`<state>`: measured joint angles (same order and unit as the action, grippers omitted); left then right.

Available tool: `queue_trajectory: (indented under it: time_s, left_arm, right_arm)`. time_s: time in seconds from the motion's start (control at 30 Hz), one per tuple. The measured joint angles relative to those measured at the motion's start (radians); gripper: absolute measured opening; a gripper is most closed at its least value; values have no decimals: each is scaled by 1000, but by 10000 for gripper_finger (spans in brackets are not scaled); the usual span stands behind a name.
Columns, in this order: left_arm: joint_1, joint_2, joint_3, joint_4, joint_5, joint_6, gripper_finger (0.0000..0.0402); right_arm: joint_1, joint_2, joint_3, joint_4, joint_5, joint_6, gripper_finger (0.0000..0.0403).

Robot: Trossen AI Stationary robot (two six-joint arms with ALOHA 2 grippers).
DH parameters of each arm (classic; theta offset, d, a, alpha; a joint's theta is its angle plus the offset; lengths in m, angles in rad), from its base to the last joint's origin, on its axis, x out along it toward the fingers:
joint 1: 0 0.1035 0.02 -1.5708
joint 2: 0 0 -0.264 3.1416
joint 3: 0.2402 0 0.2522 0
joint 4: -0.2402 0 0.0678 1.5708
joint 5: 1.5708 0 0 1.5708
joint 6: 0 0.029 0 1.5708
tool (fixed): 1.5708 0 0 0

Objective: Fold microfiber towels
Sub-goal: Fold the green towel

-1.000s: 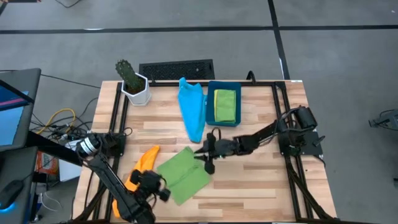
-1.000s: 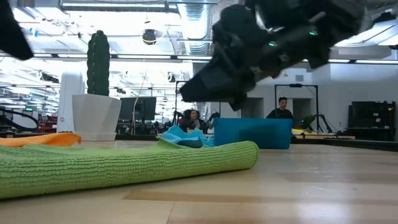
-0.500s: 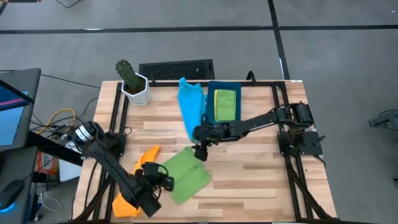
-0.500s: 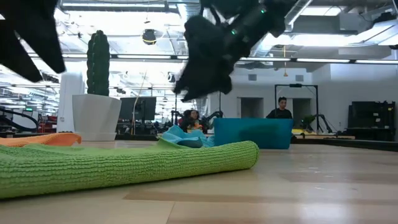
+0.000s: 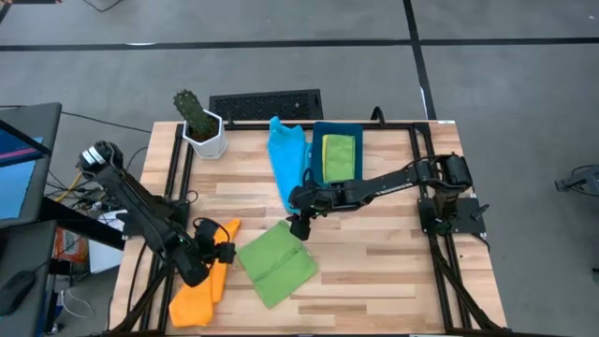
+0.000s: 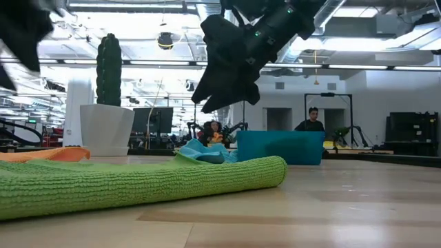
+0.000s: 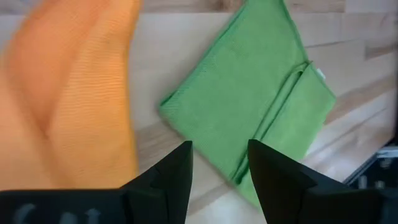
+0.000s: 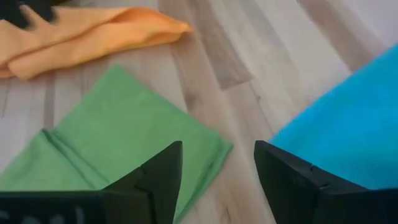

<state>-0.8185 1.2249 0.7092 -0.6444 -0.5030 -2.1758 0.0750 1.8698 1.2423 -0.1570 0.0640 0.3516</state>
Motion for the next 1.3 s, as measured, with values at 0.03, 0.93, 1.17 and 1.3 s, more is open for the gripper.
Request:
queue_trajectory:
  time_s: [0.03,0.93,1.17,1.3]
  left_arm:
    - [0,0,-28,44,-11,-9,147]
    - [35,345,-37,240,-33,-200,147]
    - [39,360,-35,251,-41,-191,147]
    - [45,361,-35,246,-34,-174,147]
  right_arm:
    - [-1,0,0,0,12,0,223]
    - [-38,198,51,80,-68,8,223]
    - [-11,220,50,88,-74,8,223]
    - [-12,233,50,82,-48,7,223]
